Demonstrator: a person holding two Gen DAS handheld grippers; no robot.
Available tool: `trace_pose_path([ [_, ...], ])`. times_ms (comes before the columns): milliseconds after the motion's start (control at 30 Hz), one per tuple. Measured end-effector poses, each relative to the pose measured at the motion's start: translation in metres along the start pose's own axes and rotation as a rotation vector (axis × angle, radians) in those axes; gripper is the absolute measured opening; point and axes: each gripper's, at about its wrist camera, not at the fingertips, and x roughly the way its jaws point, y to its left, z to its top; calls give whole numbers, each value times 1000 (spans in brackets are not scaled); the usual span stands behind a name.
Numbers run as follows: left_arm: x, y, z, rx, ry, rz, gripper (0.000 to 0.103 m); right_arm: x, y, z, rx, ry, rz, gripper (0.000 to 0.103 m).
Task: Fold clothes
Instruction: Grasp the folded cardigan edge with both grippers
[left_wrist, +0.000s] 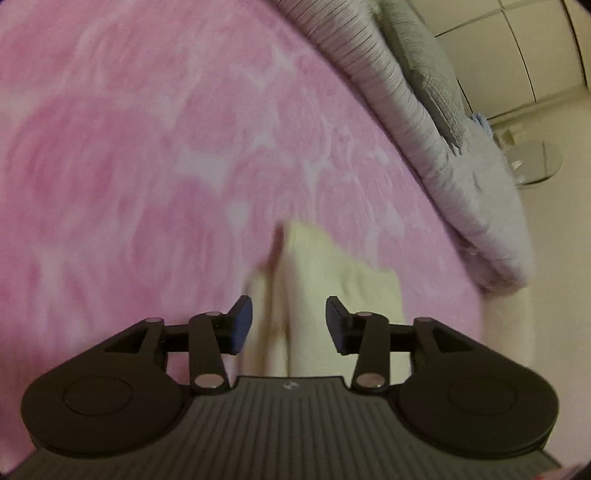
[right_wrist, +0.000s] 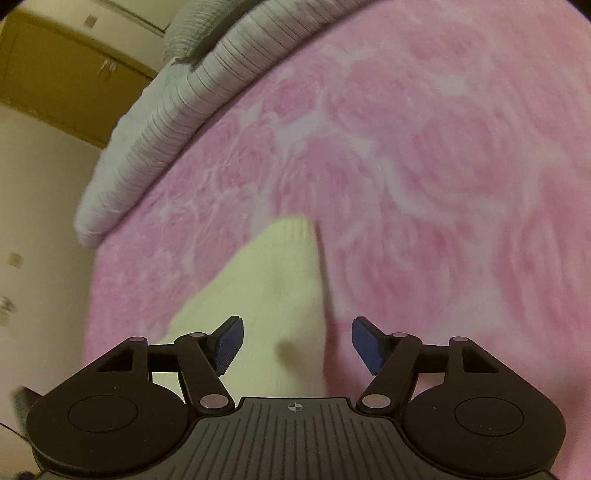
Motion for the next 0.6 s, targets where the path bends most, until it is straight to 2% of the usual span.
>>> trace_pose_path([
  [167, 11, 23, -28, -137, 33, -97, 40, -12, -21, -43, 120, 89, 77, 69],
  [300, 24, 38, -46, -219, 54, -164, 43, -11, -31, -63, 191, 104, 101, 69],
  [367, 30, 26, -46, -139, 81, -136, 50, -10, -35, -69, 212, 102, 105, 73],
  [400, 32, 20, -45, -95, 94, -122, 52, -9, -34, -68, 204, 98, 98, 84],
  [433, 34, 14, -45, -51, 108, -109, 59, -8, -32, -68, 196, 95, 91, 89],
  [467, 36, 8, -45, -12, 121, -101, 68, -7, -31, -68, 187, 91, 84, 89],
  [533, 42, 0, -44, 40, 143, -74, 69, -3, -29, -68, 171, 95, 86, 89],
  [600, 49, 1, -43, 43, 162, -49, 69, 2, -29, -71, 158, 101, 78, 89],
])
